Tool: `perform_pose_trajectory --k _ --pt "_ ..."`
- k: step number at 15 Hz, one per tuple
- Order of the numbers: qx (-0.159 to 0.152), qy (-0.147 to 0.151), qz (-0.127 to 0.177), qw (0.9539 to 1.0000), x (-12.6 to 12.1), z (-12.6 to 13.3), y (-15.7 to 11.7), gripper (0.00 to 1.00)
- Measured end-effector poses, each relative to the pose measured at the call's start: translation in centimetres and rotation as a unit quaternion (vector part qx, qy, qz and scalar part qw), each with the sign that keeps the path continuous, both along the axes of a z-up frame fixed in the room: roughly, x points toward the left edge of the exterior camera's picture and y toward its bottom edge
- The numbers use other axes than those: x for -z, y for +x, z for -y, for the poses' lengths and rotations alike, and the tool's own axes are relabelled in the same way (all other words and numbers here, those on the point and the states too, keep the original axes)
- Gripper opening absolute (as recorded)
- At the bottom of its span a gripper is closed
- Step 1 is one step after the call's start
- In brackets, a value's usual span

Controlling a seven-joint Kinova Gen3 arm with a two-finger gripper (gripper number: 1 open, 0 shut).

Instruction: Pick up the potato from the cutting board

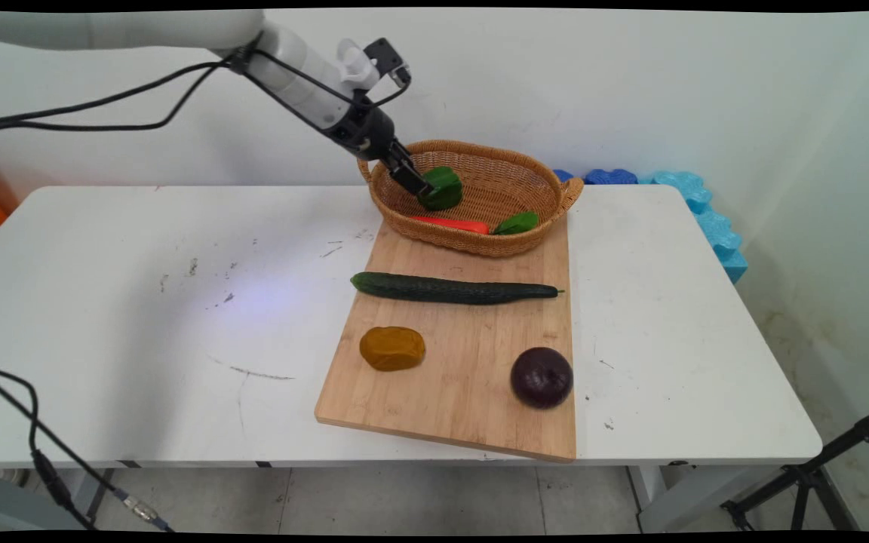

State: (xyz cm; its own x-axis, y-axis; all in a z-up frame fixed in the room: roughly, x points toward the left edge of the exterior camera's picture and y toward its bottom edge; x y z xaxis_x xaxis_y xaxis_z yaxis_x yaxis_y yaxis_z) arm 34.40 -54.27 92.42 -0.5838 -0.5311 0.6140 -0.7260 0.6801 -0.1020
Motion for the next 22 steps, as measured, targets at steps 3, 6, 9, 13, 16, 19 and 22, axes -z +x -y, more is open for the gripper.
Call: perform_pose_trajectory --k 3,6,9,13,16,19,22 --pt "0.015 0.016 -0.010 0.9997 -0.8 -3.6 -0.2 1.00" --pt "0.032 0.032 -0.019 0.9988 -1.1 -6.8 -0.4 1.00" --pt "0.050 0.046 -0.022 0.9974 -1.0 -9.3 -0.5 1.00" --pt "0.073 0.063 -0.018 0.9952 -0.3 -12.0 -0.5 1.00" --pt "0.090 0.075 -0.011 0.9930 0.6 -13.8 -0.5 1.00" --pt "0.109 0.083 0.002 0.9906 1.8 -15.1 -0.6 1.00" --pt "0.122 0.090 0.014 0.9883 3.0 -15.8 -0.7 1.00"
